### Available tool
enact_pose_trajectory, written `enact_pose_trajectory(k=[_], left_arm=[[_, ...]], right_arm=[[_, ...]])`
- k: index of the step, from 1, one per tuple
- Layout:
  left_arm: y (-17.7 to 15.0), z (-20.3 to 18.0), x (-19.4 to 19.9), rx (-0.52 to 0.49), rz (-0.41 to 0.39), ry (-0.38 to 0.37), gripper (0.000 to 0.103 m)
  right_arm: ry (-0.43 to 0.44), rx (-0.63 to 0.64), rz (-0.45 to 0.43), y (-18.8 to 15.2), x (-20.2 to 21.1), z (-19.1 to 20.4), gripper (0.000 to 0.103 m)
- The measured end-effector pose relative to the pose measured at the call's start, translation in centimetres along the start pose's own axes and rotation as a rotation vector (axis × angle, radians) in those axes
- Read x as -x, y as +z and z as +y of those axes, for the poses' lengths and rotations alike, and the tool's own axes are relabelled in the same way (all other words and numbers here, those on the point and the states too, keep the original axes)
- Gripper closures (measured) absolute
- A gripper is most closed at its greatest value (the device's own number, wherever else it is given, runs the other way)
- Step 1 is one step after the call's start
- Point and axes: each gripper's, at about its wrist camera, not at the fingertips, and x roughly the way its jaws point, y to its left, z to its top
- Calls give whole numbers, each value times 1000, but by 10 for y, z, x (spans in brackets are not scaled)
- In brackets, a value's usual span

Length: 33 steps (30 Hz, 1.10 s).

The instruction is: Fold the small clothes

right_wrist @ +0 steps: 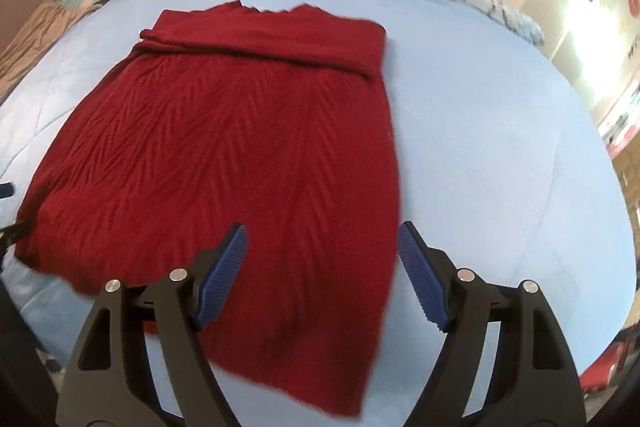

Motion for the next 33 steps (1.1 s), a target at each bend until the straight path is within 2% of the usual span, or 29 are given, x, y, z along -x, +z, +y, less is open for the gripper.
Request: enact_pose_trajectory(k=[7,8,10,12,13,14,15,16,17,19,21,25,29,33], left_arm=[[0,-19,-12,-27,17,-19,10],[0,-21,-13,-31,19,-19,10],[2,-24,-16,-42,19,-20,25],[6,-31,-19,-68,25,-1,41],[8,-35,-18,-78,17,5,48],[8,-38,-14,-91,10,17,67],[10,-38,-12,-102,5,39,79],[12,-38,-9,-107,0,41,81],[14,-38,-3,-111,-19,64,92],[17,-37,9,-137,-62,145,92],[18,-32,17,-148,-93,183,92],[15,-24,19,-157,-74,170,92],[2,-36,5,-230,-46,210,92],[-8,-33,-19,-212,-2,217,92]], right_arm=[[24,-79,104,-50,4,-28,26],[20,-91,119,-55,1,-29,29],[35,-112,144,-59,-5,-31,45],[81,-131,177,-60,-12,-31,75],[90,-131,187,-58,-13,-29,81],[93,-121,188,-56,-13,-25,93],[70,-92,170,-52,-8,-19,93],[50,-67,155,-50,-4,-16,93],[14,-24,130,-46,4,-10,93],[-47,33,86,-40,17,-5,93],[-115,72,47,-33,33,-8,94],[-95,25,29,-28,52,-19,94],[-119,53,102,-41,32,-17,94],[-132,67,161,-66,4,-15,94]])
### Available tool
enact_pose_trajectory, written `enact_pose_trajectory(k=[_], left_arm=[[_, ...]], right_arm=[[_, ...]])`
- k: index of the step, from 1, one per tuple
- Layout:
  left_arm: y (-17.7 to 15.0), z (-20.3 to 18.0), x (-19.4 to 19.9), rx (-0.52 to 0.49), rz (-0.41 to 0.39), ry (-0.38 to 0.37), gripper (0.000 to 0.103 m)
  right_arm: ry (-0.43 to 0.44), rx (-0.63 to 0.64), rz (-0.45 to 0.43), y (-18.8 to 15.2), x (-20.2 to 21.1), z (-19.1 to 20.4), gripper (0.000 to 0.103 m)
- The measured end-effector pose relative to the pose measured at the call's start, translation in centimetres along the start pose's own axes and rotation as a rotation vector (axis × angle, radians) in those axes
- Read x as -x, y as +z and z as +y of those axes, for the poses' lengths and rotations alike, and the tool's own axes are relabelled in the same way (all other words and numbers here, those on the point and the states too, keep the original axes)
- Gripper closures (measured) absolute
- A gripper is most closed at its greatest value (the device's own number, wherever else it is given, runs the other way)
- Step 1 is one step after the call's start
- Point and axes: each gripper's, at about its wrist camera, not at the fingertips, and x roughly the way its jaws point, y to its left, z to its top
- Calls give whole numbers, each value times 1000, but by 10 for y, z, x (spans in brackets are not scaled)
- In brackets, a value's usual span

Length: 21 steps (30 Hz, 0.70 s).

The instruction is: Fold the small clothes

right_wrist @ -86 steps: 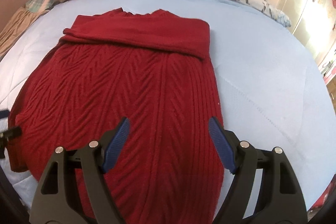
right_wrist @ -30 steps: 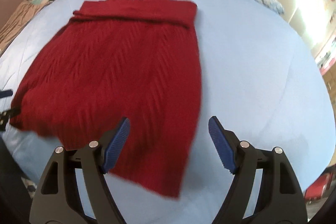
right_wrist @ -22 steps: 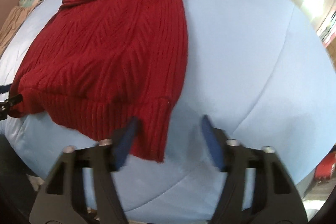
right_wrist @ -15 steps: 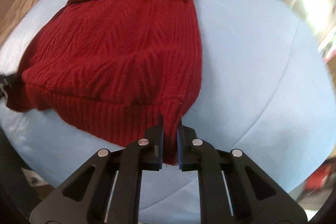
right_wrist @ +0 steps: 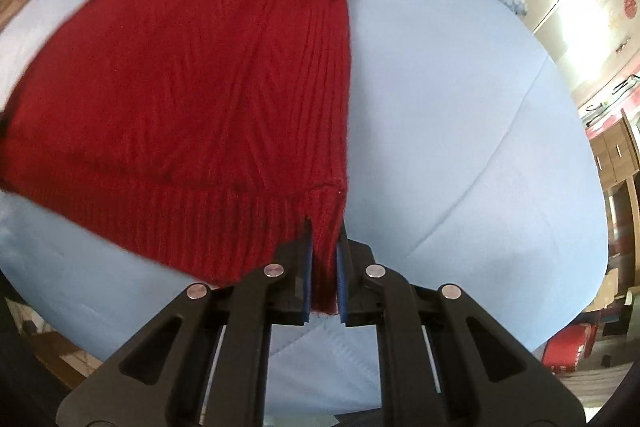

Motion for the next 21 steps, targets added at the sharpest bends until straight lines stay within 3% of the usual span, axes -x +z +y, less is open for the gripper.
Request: enact_pose_trajectory(k=[5,7,9,10,15,21], left_arm=[[-1,-2,-3,-8,-7,30,86],[-2,-5,0,-14,-14,61,72],[-2,-4,4,-9,-30,96,48],[-2,-2,6,-1,-38,95,44],[0,9,20,56,-76,37,27],[7,18,26,181,-80,-119,22]], right_arm=[[-26,20,20,-7,-16,6,90],[-50,45,22,-5,-18,9,82],[-63,59,15,-4,-16,8,67],[-58,59,11,-3,-14,8,63],[-13,32,-71,0,14,-4,28],[80,-27,-159,11,32,-9,22]])
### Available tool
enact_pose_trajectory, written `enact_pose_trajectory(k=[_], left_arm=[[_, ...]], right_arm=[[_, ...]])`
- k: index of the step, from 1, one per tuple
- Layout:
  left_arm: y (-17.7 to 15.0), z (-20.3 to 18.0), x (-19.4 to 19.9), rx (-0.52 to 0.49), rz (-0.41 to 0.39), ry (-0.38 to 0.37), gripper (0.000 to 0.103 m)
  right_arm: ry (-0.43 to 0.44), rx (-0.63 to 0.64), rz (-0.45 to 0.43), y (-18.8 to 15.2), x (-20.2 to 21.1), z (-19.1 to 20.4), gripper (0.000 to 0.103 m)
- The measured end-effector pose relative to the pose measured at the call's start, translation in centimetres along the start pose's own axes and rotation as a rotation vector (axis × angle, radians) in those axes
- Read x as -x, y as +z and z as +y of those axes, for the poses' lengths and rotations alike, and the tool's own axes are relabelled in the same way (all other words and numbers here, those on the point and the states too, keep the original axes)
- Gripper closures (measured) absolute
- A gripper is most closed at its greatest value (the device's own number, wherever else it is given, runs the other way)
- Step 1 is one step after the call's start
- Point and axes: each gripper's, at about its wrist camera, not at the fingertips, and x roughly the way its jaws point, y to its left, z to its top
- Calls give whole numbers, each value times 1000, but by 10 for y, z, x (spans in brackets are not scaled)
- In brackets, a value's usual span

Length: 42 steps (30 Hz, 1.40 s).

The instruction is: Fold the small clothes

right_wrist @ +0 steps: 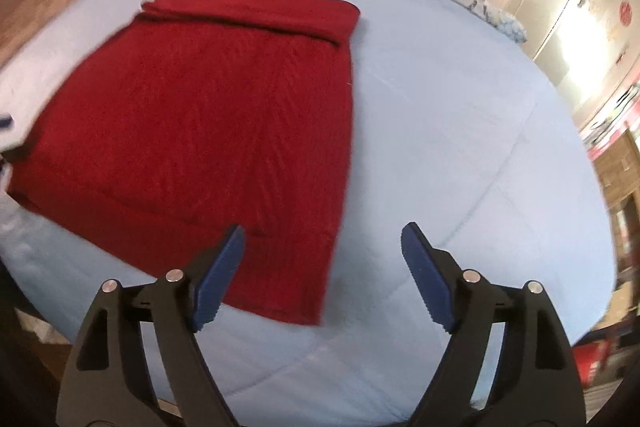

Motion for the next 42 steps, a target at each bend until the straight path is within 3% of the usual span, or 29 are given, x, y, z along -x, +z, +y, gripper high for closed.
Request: enact_pose_trajectory(k=[4,8,16,20,23,26,30,37,42], left_arm=[[-5,-1,-9,56,43,-36,22],[-12,-2,-22,99,89,-59,22],[-13,1,-33,180,142,-175,22],[-14,-4,-34,163,155,-193,24],[-14,-8,-33,133,157,-172,47],[-15,-6,-31,128,152,-192,61],[-14,-8,-28,104,141,-187,71],[-9,-12,-14,60,79,-148,77],[-4,-12,11,35,-1,-112,77]], right_arm=[[32,-26,48,-7,-14,6,23],[47,-53,118,-8,-32,1,37],[74,-70,201,-14,-44,-2,43],[115,-74,232,-20,-49,-1,61],[136,-70,234,-22,-48,5,76],[123,-42,232,-19,-49,11,83],[111,-15,229,-16,-49,14,93],[116,-17,180,-12,-38,5,96],[118,-17,86,-7,-11,-9,96]])
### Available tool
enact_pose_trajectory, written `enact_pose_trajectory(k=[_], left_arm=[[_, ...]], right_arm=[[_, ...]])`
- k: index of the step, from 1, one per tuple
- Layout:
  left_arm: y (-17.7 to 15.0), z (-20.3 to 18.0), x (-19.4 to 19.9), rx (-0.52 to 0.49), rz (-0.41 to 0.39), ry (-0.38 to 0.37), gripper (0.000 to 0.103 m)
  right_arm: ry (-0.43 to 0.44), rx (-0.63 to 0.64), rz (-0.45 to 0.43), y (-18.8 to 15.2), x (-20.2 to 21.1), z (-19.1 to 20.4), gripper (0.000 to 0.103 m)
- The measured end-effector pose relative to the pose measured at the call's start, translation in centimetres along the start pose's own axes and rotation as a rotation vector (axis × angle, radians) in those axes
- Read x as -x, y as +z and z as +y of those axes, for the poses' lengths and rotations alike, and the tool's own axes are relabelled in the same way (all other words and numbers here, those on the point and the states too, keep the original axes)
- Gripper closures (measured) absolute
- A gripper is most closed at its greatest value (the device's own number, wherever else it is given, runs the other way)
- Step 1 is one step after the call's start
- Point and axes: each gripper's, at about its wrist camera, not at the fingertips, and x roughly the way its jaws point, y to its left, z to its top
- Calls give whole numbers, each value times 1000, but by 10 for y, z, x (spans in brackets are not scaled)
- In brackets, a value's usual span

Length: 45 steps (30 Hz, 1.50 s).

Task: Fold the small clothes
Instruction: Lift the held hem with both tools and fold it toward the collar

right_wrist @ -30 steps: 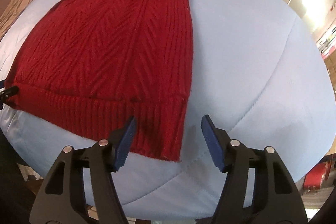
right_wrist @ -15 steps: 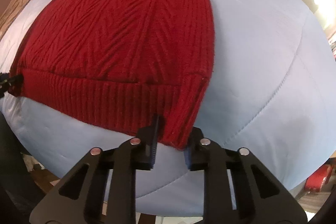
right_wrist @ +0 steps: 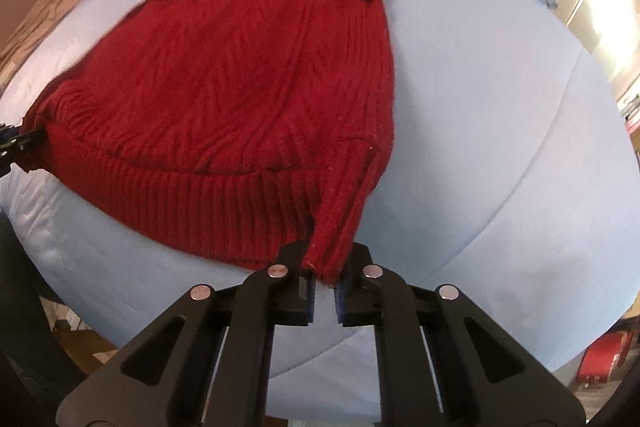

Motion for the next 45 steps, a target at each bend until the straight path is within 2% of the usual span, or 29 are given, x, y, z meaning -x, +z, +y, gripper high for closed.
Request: enact_pose_trajectory(k=[8,13,17,28,37,45], left_arm=[[41,15,23,23,-150,56,77],[75,23,20,17,-227,105,77],[108,31,3,-9,-271,147,77],[202,53,-77,-55,-289,188,79],[255,68,-143,-98,-278,200,81],[311,89,-165,-96,-302,201,81]], right_arm=[[13,-3,-165,43,24,-2,96],[19,4,-247,71,26,-3,96],[23,-12,-306,103,16,-15,96],[6,4,-366,191,-45,-35,96],[11,17,-401,250,-92,-54,97],[14,2,-464,315,-112,-72,97]])
